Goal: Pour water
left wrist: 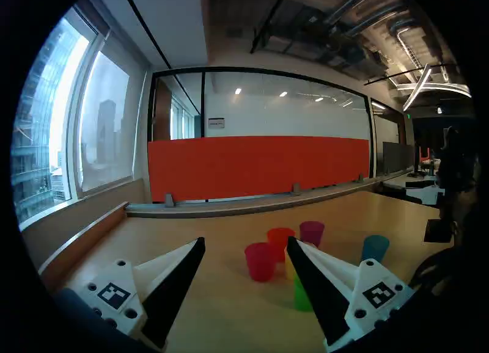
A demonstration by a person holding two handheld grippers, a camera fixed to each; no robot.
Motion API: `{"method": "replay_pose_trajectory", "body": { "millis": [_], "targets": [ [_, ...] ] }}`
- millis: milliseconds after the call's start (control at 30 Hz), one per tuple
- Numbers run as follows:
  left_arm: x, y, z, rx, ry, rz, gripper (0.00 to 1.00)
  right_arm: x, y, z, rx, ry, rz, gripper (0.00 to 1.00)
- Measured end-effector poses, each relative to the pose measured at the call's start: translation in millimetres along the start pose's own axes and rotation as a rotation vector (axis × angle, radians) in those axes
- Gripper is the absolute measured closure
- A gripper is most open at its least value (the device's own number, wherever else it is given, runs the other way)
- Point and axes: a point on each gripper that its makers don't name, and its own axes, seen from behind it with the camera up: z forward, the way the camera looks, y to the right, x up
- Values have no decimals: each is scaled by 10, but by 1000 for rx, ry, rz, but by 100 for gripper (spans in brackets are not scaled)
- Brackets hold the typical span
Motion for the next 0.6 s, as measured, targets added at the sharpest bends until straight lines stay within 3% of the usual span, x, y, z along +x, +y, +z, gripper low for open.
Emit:
{"method": "replay_pose_trajectory", "body": {
  "millis": [300, 600],
  "targets": [
    [142, -94, 5, 73, 64, 16, 0, 198, 243, -100, -124, 95, 28, 0],
    [311, -161, 32, 108, 120, -39, 0, 346, 377, -206, -179, 148, 61, 0]
  ]
}}
